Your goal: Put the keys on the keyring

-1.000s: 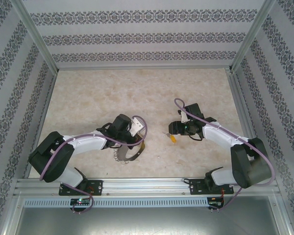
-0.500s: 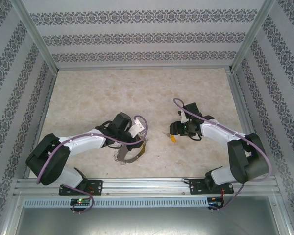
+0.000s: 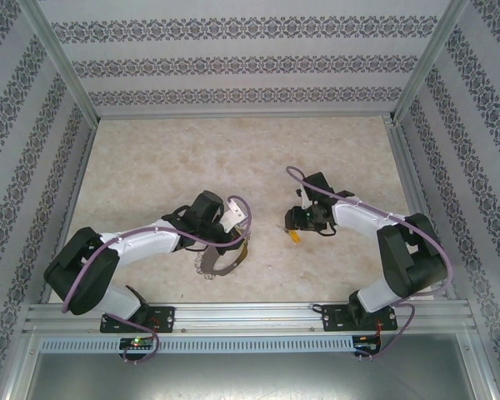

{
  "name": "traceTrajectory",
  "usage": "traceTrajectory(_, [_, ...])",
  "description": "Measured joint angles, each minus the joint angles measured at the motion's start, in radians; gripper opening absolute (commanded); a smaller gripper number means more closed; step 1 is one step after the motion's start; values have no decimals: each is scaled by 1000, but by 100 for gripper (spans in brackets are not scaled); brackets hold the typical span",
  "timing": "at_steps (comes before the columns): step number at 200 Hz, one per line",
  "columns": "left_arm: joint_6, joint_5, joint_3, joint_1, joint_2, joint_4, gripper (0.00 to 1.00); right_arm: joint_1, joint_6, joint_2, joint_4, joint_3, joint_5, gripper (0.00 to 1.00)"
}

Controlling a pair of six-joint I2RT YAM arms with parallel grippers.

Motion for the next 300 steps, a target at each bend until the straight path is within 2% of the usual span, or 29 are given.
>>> traceTrajectory(19, [-2, -3, 0, 0, 0, 13, 0, 19, 2, 1, -4, 12, 3, 45])
traceTrajectory(111, [-3, -2, -13, 0, 0, 45, 0, 87, 34, 54, -26, 16, 14, 37])
traceTrajectory(154, [-3, -3, -19, 0, 0, 59, 0, 102, 49, 74, -22, 33, 19, 16])
traceTrajectory(179, [-3, -2, -24, 0, 0, 60, 0, 102, 51, 74, -23, 34, 21, 0])
traceTrajectory(231, [-7, -2, -28, 0, 0, 68, 0, 101, 52, 60, -32, 46, 22, 0])
traceTrajectory(300, [-7, -2, -31, 0, 0, 74, 0, 69, 53, -82, -41, 46, 25, 0])
